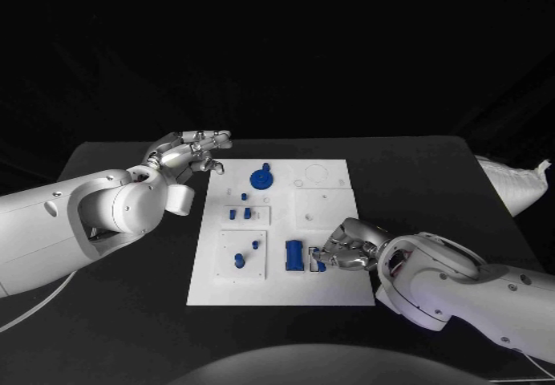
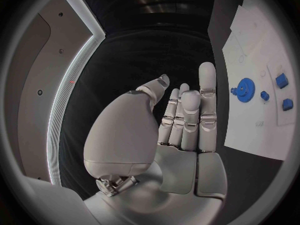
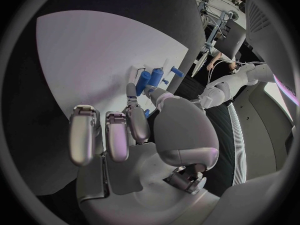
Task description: Assemble the parts on the task board
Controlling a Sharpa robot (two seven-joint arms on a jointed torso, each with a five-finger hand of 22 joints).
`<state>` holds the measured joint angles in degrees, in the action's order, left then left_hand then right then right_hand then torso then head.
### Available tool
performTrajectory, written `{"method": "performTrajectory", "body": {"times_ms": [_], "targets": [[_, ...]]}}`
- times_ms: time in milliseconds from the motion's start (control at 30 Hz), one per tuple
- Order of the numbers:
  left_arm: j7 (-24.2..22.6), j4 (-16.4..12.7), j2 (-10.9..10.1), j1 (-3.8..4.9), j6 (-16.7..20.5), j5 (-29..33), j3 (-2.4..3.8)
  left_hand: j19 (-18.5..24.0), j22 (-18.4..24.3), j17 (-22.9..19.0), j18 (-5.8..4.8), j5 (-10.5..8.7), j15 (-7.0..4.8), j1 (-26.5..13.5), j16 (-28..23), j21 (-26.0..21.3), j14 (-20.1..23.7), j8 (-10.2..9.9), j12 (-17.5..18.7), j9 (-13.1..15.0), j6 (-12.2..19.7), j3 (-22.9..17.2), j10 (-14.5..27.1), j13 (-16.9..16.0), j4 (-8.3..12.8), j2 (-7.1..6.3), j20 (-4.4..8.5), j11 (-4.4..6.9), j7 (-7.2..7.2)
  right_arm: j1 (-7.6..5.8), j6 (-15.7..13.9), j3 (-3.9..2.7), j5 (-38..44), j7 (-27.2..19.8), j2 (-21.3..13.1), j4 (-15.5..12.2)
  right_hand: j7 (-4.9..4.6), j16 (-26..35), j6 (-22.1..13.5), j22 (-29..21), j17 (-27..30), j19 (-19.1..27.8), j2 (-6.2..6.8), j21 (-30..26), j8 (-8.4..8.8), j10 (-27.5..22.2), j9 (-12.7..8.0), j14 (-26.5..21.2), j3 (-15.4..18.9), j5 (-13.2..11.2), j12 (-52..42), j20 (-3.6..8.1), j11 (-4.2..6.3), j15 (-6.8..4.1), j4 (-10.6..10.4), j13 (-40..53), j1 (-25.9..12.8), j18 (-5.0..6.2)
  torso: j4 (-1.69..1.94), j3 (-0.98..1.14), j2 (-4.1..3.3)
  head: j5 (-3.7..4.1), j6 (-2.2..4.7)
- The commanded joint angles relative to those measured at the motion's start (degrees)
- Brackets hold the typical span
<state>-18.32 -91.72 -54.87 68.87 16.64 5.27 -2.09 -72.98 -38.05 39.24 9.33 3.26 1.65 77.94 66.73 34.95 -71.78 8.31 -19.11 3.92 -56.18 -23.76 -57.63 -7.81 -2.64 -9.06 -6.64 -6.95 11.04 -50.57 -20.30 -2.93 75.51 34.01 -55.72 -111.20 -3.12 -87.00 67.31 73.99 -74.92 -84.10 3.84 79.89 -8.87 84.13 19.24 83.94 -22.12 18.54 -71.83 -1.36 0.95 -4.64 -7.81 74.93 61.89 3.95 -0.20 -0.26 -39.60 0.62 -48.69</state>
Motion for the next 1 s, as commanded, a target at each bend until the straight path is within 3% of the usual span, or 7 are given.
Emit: {"method": "performTrajectory", "body": {"times_ms": [33,500,833,1000], "targets": [[-0.3,-0.2,0.1,0.02,-1.1,-0.1,0.03,0.1,0.1,0.0,1.1,0.26,-0.03,0.2,0.2,-0.2,0.3,0.2,-0.2,0.0,0.5,0.3,0.4,-0.1,0.0,0.54,-0.42,0.18,0.02,0.04,0.7,0.0,-0.1,0.2,0.3,0.4,0.15,-0.3,0.3,0.0,-11.2,-0.9,0.0,0.2,-0.43,0.2,0.0,5.3,0.3,0.4,0.1,0.5,0.45,-0.51,0.0,4.2,-0.6,-0.58,-0.01,0.01,-0.02,0.0,-0.02],[-0.1,-0.3,0.1,0.03,-1.3,-0.1,0.03,0.1,0.1,0.0,1.1,0.26,-0.03,0.2,0.2,-0.2,0.3,0.2,-0.2,0.0,0.5,0.3,0.4,-0.1,0.0,0.54,-0.42,0.18,0.02,0.04,3.5,0.01,1.4,0.5,2.2,2.9,0.2,-0.2,0.3,-0.4,-11.0,-0.7,0.11,0.0,-0.55,0.1,0.2,5.2,0.8,0.3,0.5,0.55,0.5,-0.56,-0.1,4.1,-0.8,-0.5,0.0,-0.04,-0.03,-0.1,-0.17],[-0.1,-0.4,0.1,0.03,-1.2,-0.1,0.04,0.1,0.1,0.0,1.1,0.26,-0.03,0.2,0.2,-0.2,0.3,0.2,-0.2,0.0,0.5,0.3,0.4,-0.1,0.0,0.54,-0.42,0.18,0.02,0.04,4.4,0.02,1.8,0.5,2.7,3.0,0.19,-0.1,0.2,-0.4,-11.0,-0.7,0.15,-0.1,-0.65,0.1,0.4,5.2,1.7,0.0,0.6,0.6,0.5,-0.58,-0.3,4.0,-1.3,-0.5,-0.03,0.01,0.04,-0.23,-0.28],[-0.1,-0.4,0.1,0.03,-1.2,-0.1,0.04,0.1,0.1,0.0,1.1,0.26,-0.03,0.2,0.2,-0.2,0.3,0.2,-0.2,0.0,0.5,0.3,0.4,-0.1,0.0,0.54,-0.42,0.18,0.02,0.04,5.0,0.02,1.9,0.5,2.7,2.8,0.46,-0.2,0.6,-0.1,-11.2,-0.8,-0.16,0.1,-1.21,0.3,0.9,5.2,3.3,1.1,0.1,0.71,0.7,-0.72,-0.9,4.4,-1.8,-0.55,-0.04,0.01,0.0,-0.22,-0.32]]}}
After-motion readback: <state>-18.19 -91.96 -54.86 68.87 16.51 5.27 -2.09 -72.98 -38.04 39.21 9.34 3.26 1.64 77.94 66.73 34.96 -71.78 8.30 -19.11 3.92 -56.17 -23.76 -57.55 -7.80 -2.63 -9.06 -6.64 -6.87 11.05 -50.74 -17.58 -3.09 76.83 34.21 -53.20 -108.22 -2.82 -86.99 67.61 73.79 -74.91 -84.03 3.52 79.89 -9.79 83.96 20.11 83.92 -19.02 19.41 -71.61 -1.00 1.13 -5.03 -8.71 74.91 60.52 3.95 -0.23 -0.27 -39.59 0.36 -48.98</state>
